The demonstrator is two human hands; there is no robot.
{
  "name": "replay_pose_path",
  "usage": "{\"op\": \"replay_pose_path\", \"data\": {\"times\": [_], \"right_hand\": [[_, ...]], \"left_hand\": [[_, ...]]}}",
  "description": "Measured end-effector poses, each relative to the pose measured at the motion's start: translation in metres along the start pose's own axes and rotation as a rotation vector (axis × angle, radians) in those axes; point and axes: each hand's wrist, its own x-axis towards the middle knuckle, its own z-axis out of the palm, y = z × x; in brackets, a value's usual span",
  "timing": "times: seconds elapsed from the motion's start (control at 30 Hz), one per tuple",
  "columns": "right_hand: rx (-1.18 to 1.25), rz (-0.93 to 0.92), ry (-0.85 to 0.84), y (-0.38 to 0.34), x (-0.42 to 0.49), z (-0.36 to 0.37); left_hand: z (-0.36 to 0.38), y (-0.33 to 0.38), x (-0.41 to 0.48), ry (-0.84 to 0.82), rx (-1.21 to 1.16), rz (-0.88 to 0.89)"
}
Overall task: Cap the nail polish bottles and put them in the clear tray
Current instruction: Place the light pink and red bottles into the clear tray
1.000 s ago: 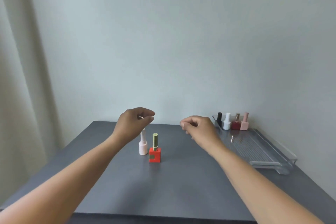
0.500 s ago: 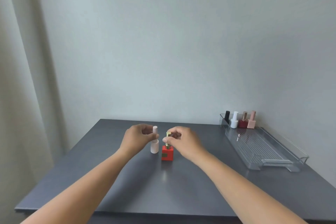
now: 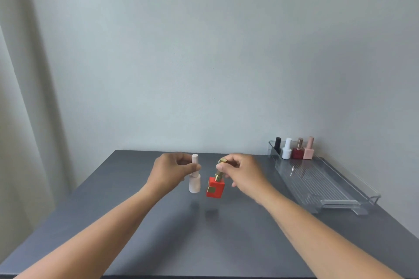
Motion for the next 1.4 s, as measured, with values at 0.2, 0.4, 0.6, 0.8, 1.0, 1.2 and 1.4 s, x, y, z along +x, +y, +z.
{"op": "replay_pose_path", "data": {"times": [0.2,0.4,0.6,0.8,1.0,1.2,1.4], "right_hand": [[0.055,-0.020,0.164,-0.002,0.002,-0.094],[-0.003,0.031,0.325,0.021,0.013,-0.196],[-0.101,0.129,0.431,0.061,0.035,-0.266],[-0.158,0.165,0.428,0.096,0.070,-0.283],[-0.270,0.153,0.357,0.127,0.104,-0.273],[-0.316,0.197,0.304,0.159,0.126,-0.267],[-0.352,0.181,0.292,0.173,0.135,-0.265]], "left_hand": [[0.042,0.067,0.004,-0.119,-0.086,0.127],[0.111,0.126,0.028,-0.211,-0.137,0.223],[0.189,0.155,0.069,-0.243,-0.124,0.233],[0.254,0.161,0.111,-0.297,-0.057,0.193],[0.295,0.151,0.144,-0.300,0.006,0.134],[0.320,0.136,0.161,-0.319,0.047,0.095],[0.333,0.131,0.168,-0.317,0.073,0.114]]}}
